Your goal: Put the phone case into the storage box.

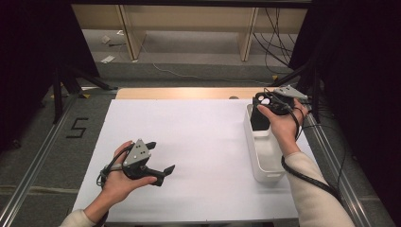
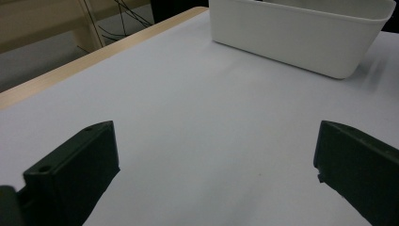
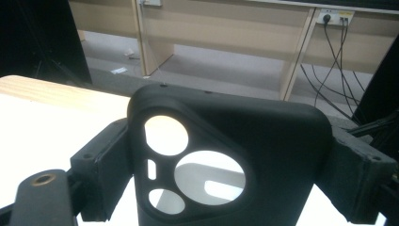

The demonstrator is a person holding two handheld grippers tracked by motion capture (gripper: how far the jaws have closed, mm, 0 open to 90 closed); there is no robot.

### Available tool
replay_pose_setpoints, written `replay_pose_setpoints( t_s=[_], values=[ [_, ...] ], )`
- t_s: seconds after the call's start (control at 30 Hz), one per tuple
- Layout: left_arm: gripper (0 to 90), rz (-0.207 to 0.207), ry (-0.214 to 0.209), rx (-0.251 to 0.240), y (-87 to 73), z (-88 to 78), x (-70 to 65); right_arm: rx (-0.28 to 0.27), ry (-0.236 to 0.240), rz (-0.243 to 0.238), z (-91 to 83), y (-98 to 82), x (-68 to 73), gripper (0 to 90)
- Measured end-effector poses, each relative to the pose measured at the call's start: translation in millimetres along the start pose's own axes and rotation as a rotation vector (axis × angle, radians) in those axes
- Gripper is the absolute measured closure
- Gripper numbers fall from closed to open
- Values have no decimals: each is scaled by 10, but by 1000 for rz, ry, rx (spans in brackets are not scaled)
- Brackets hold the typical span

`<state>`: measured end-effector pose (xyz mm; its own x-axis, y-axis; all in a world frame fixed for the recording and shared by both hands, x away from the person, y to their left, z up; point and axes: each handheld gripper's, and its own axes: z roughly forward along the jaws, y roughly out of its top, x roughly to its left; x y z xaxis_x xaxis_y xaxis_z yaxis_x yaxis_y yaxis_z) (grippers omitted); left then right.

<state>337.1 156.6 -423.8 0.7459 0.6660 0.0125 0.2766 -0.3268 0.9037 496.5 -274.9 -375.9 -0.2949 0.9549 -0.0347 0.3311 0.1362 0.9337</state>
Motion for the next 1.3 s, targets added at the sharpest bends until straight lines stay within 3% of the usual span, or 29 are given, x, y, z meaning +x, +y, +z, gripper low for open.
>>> replay_pose_setpoints(
  t_s=[1.3],
  values=[
    [1,-2,-4,1,-2,9,-3,50,-15,-29,240,-47,24,151]
  ],
)
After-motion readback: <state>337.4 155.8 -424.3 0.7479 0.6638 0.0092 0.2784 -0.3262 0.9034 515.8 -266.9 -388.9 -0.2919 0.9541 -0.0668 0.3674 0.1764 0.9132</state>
